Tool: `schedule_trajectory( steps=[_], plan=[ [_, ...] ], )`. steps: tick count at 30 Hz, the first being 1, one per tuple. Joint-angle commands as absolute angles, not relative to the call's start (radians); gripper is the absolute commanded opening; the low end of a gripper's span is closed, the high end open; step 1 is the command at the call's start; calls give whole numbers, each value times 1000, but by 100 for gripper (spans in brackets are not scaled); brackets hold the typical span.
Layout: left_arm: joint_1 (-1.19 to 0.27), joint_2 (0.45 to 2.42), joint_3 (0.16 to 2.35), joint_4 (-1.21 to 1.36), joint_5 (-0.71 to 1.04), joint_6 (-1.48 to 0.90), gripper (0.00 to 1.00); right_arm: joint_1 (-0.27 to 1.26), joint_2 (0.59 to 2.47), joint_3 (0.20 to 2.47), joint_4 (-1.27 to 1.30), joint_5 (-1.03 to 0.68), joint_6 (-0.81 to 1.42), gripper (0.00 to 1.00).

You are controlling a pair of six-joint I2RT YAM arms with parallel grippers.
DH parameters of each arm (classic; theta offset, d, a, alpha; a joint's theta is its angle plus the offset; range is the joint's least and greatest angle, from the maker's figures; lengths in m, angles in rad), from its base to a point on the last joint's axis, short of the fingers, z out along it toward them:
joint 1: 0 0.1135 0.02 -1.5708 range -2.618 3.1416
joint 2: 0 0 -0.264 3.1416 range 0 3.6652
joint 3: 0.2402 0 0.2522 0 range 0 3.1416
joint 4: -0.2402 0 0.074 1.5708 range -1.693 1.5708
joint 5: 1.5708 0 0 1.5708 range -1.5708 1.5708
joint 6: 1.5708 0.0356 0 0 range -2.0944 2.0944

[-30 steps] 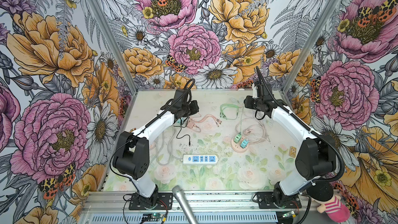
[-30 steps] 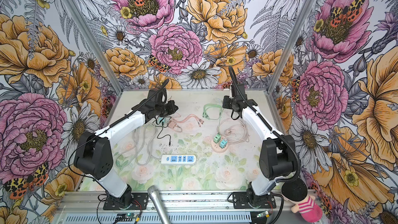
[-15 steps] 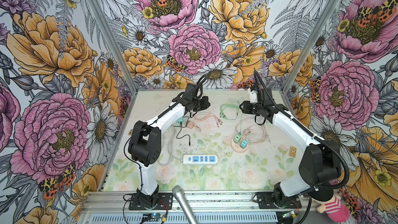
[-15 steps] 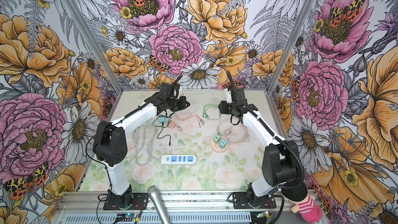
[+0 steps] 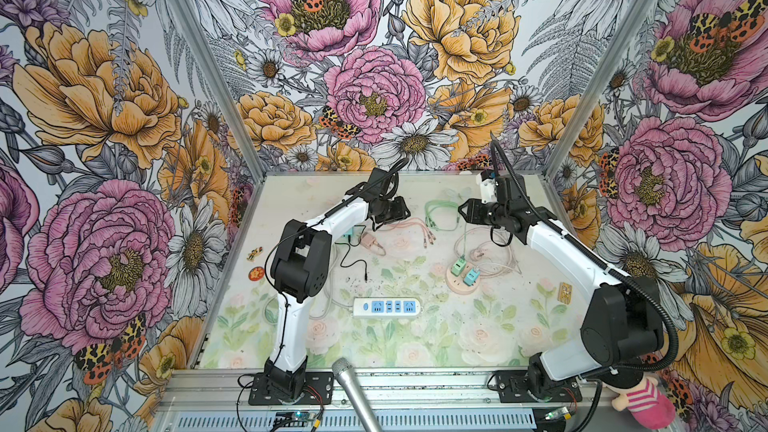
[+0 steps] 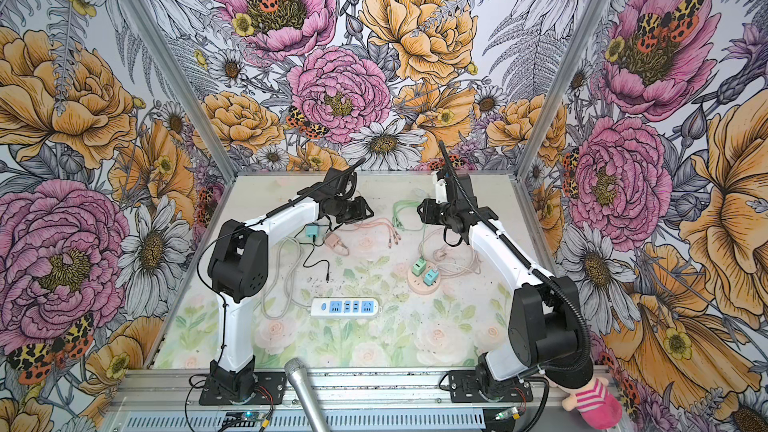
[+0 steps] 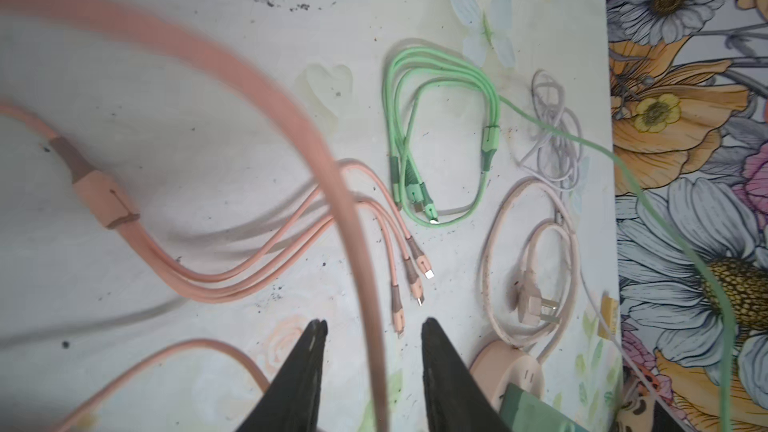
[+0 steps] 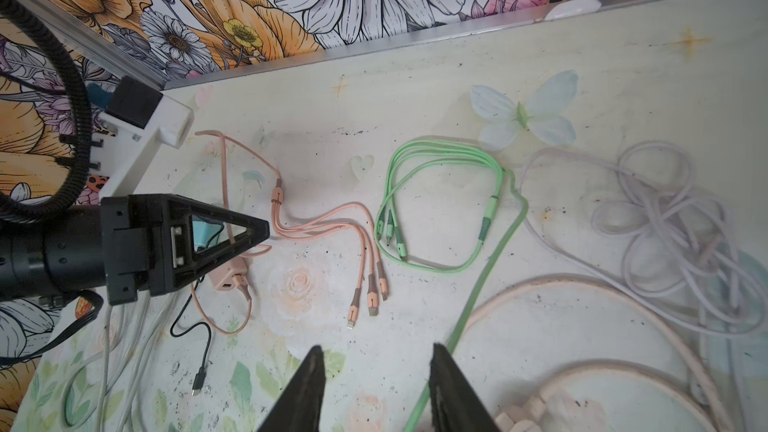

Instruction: Insert the plug

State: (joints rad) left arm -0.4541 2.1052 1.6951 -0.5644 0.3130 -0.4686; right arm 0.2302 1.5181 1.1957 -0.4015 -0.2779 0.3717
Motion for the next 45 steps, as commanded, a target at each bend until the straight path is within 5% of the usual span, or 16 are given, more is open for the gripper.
schedule_trajectory(
  steps=[1, 22, 41, 45],
  plan=[
    [-436, 2024, 1694, -649, 210, -402, 44, 239, 1480, 1193, -357, -299, 383, 43],
    [-368, 1712, 1272, -700, 118, -516, 30, 345, 1500, 1208, -324, -330, 422, 41],
    [-343, 1893, 1268, -595, 147, -602, 32, 407, 1491, 1200, -322, -336, 414, 41],
    [-359, 1931, 1302, -592, 156, -613, 15, 407, 1486, 1192, -322, -333, 411, 41]
  ],
)
